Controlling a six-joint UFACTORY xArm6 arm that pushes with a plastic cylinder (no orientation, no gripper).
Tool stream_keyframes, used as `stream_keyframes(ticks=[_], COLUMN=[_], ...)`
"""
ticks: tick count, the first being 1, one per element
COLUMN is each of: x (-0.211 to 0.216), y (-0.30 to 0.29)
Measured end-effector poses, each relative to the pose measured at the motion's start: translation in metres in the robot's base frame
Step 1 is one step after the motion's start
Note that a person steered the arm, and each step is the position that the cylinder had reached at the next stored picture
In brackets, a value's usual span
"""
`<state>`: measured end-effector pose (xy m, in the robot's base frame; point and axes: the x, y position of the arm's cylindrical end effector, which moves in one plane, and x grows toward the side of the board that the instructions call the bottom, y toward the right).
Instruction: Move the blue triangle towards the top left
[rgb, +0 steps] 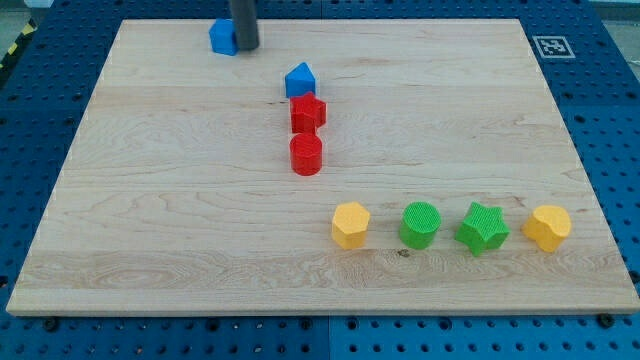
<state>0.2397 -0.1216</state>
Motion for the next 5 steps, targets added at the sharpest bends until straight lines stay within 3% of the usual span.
stream_keyframes(ticks=[1,2,4,5], x=[-0.018,-0.017,0.029,0.093], y=[-0.036,-0.025,0.153,0.16])
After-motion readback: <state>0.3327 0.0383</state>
